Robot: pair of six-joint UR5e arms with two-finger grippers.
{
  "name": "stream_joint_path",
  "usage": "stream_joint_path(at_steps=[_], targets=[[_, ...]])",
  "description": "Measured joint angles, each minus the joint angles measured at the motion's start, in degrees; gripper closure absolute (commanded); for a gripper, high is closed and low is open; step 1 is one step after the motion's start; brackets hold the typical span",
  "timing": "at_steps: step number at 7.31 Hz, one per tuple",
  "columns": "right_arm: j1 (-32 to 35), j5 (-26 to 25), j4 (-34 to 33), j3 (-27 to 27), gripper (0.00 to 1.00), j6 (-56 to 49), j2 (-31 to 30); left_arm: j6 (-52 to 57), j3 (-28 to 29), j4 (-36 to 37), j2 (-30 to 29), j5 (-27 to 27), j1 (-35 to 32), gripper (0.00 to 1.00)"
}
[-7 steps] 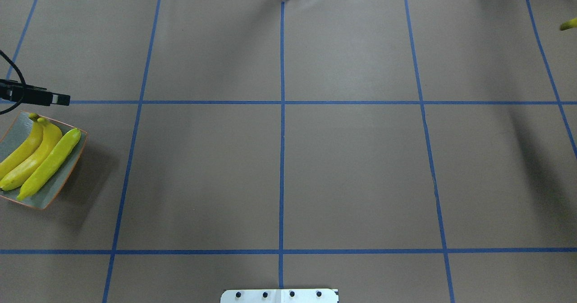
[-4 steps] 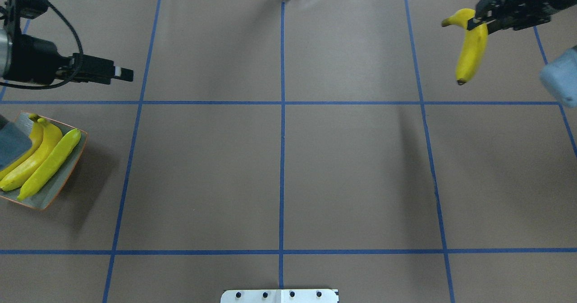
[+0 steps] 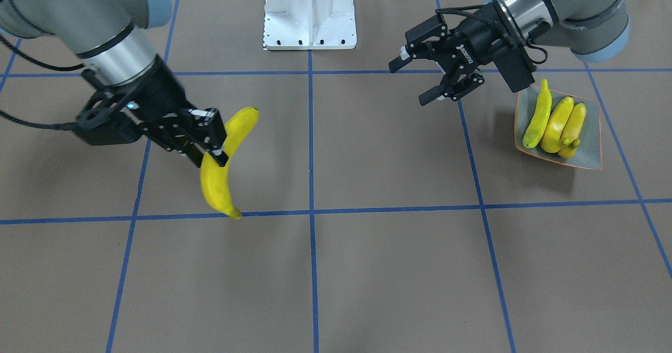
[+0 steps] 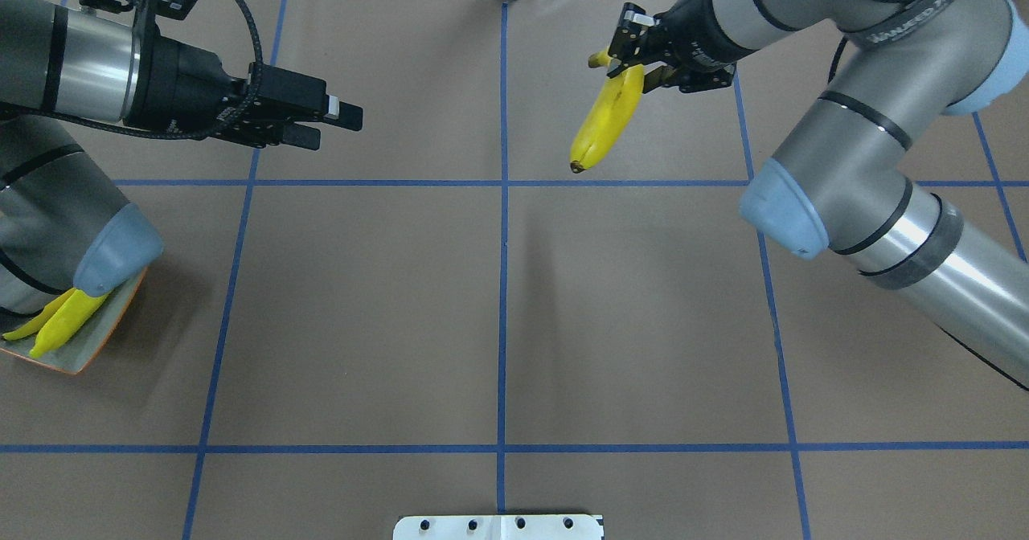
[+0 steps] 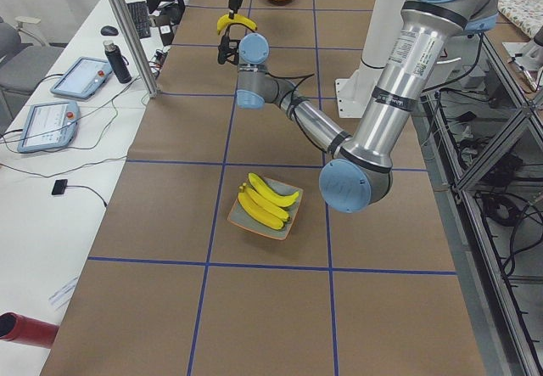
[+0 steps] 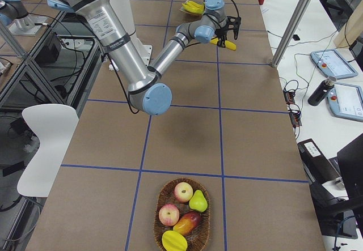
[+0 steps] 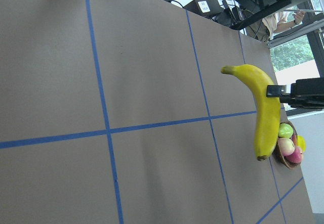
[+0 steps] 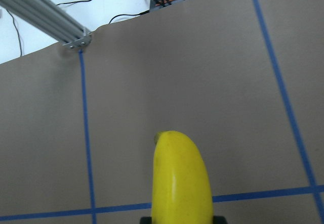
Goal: Transfer all bananas from basket to plate
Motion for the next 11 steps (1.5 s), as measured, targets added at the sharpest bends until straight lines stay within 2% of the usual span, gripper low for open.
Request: stream_joint_path(at_steps=[5,10,11], targets=[[-11.02,-9.90,0.11,0.81,1.00,9.91,7.71,-0.12,-0.01,0.00,-1.69,0.10,2.23,0.00],[-12.49,-11.70,0.15,0.83,1.00,12.03,10.32,0.38,-0.02,-1.27,-1.92,0.08,5.26,0.01],[-12.53,-12.11,0.25,0.84,1.00,12.04,10.38,0.39,-0.03,-1.88,-1.91,0.09,6.09,0.30]])
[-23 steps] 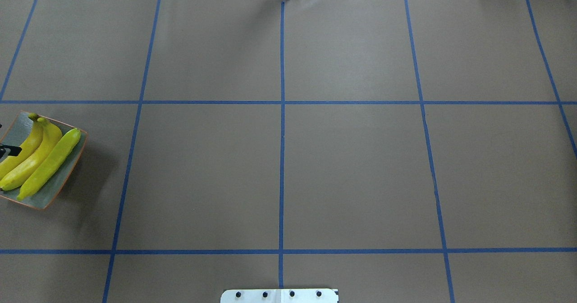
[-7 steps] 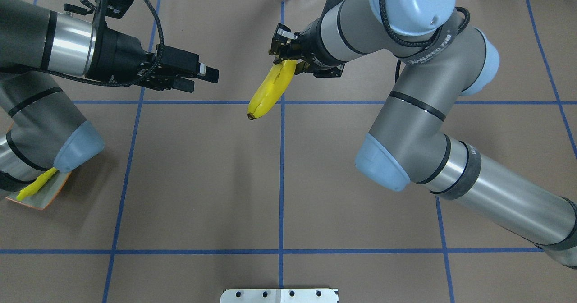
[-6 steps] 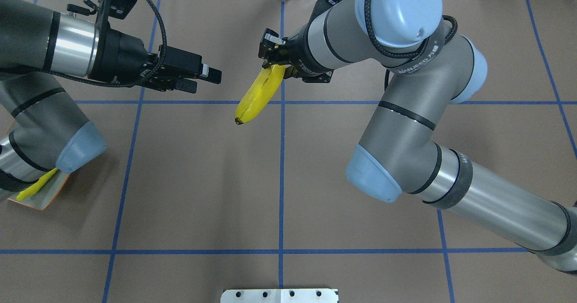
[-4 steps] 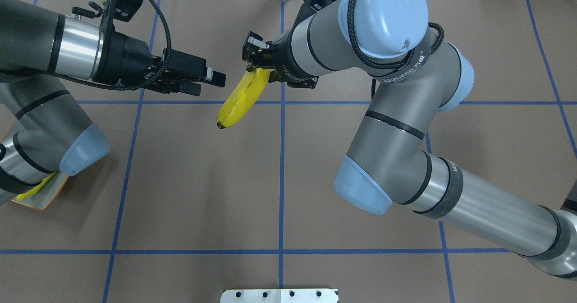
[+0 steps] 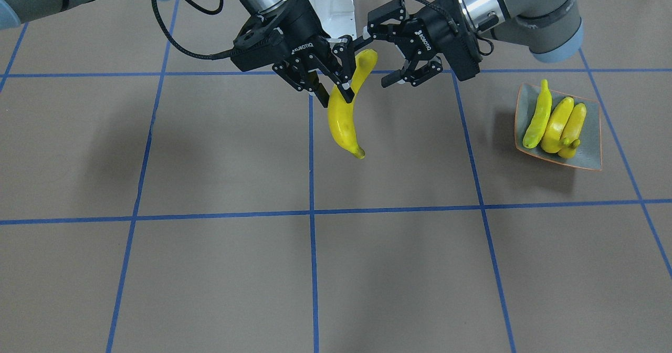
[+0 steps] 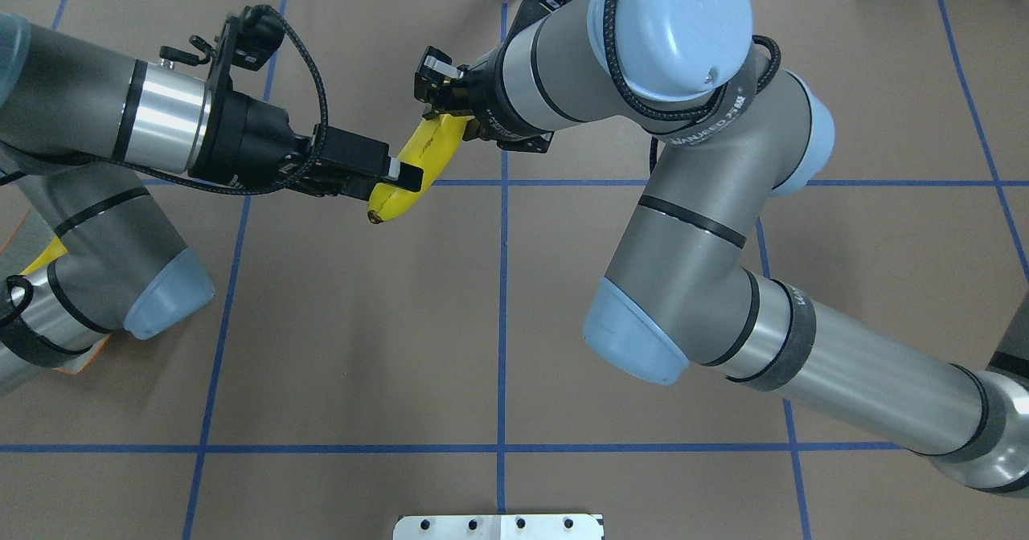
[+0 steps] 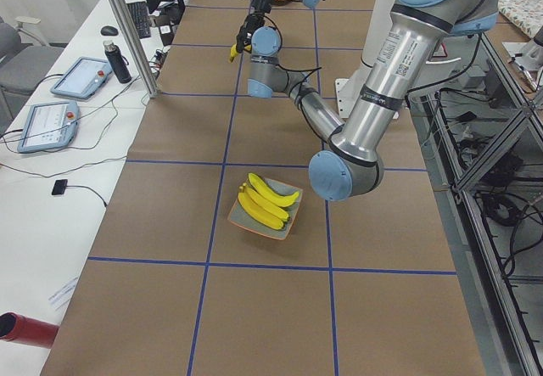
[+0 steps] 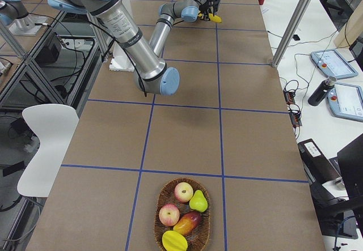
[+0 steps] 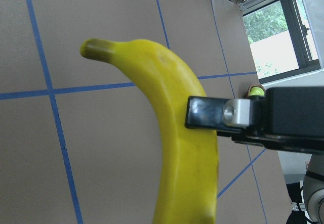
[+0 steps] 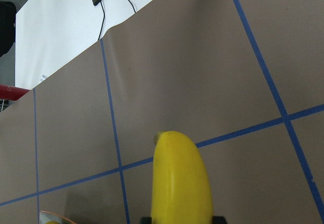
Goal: Transfer all bananas from basket to plate
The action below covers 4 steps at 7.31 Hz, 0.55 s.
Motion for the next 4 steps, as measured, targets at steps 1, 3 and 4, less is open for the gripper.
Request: stream_joint_path(at_steps=[1,3,4], targets=[[-0.03,-0.20,0.08,0.05,1.00,0.00,0.02,0.00,0.00,-0.28,-0.02,0.05,0.43,0.67],[-0.14,-0.29,0.12,0.11,1.00,0.00,-0.01,0.00,0.04,-0.46,0.03,0.85,0.71,1.00],[-0.20,-0.34,0.12,0.11,1.00,-0.01,-0.04,0.01,0.05,-0.50,0.05,1.16,0.77,1.00]])
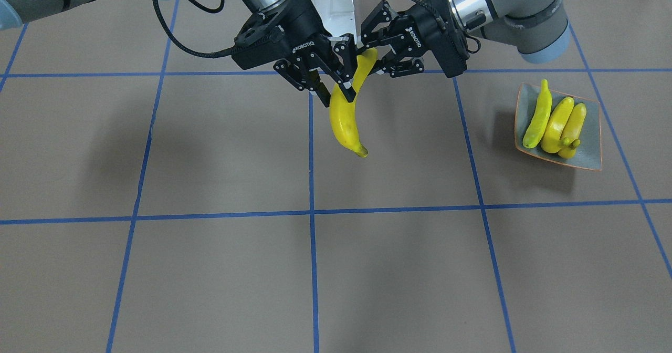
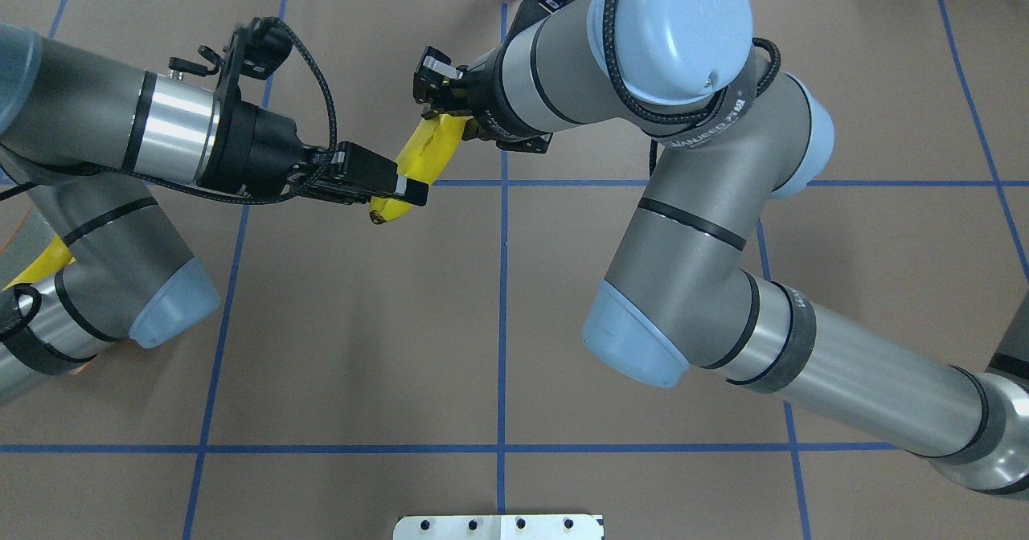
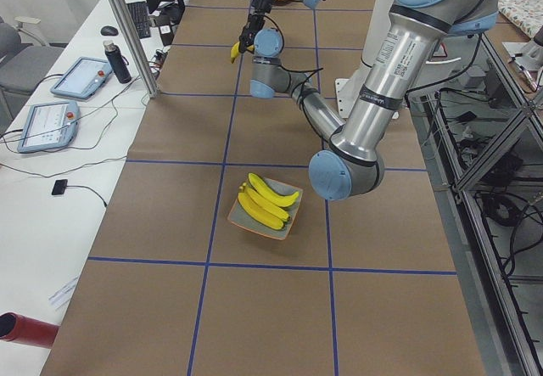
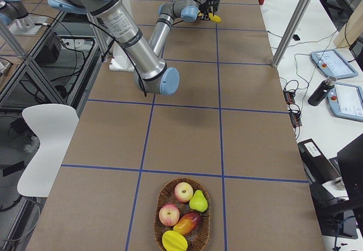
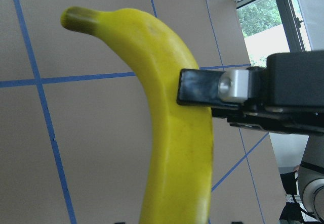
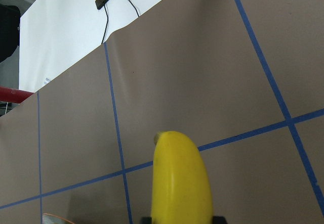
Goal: Transfer all bananas from basket to plate
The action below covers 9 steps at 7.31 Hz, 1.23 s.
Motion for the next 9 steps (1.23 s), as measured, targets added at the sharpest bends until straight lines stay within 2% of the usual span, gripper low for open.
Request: stream_joint_path(at_steps=[1,4,6,8,9], targets=[[-0.06,0.02,0.01,0.00,0.01,-0.30,-0.03,0.00,-0.02,0.01,0.01,0.39,0.03,1.00],[0.07,-2.68,0.01,1.04,0.00,-2.41,-0.63,0.00,-0.12,0.01,0.07,0.99,-0.09,1.00],[2.40,-3.04,-0.07,2.56,0.00,-3.36,-2.98,0.00,-0.17,0.02,0.80,1.04,-0.28,1.00],[6.70,-0.69,-0.49,2.98,0.00,-9.14,-8.89,1.70,-0.59,0.11,4.80,0.78,-0.87,1.00],[9.48,1.46,-0.62,3.07,0.00,-13.84,-12.49,6.05,-1.53,0.13,8.84,0.55,-1.32,1.00]])
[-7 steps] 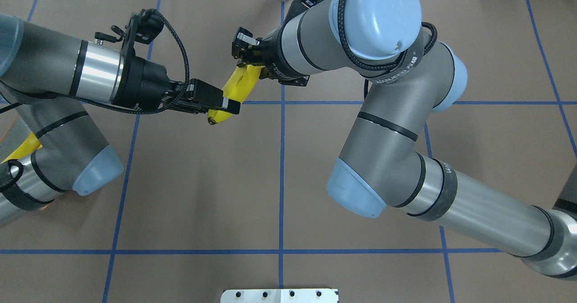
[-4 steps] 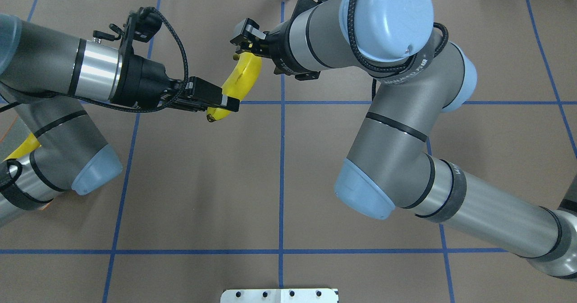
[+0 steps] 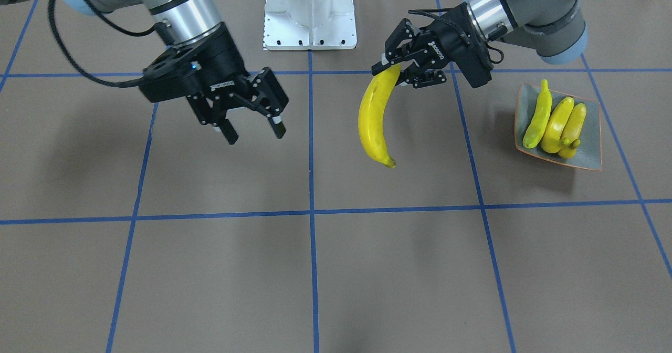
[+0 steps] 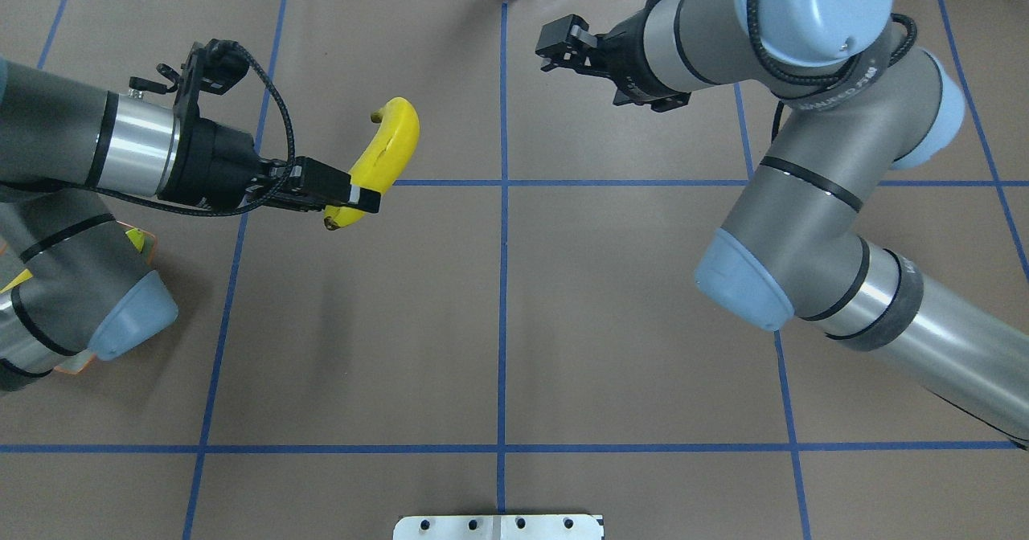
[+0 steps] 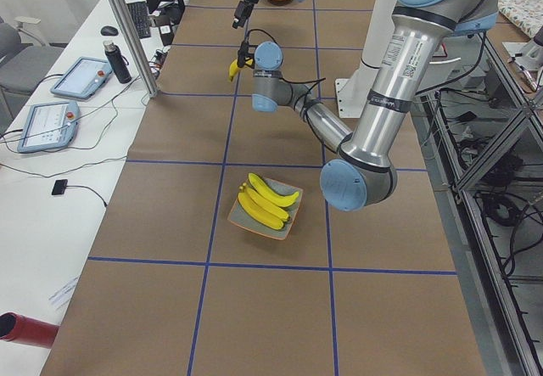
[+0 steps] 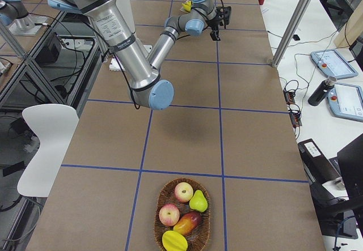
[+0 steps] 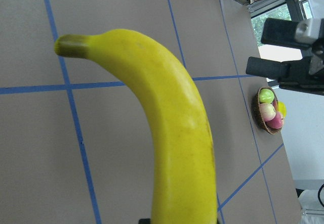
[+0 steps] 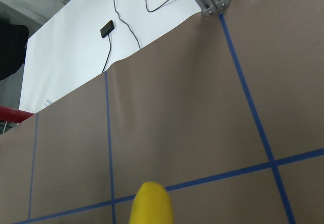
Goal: Transfer all bananas from basket to plate
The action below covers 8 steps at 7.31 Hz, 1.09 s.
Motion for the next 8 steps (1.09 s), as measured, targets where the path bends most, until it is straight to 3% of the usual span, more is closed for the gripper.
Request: stream_joint_path(at_steps=[3,8], targets=[[7.58,6.17,-1.61,0.06,0.00,-13.34,-8.28,22.18,-4.39,-0.03,16.67,-0.20,-2.72,1.00],[12.35,7.12,-9.60,-0.08,0.00,-32.15,-12.14,58.24,-3.52,0.70,33.14,-0.05,-16.40,1.00]])
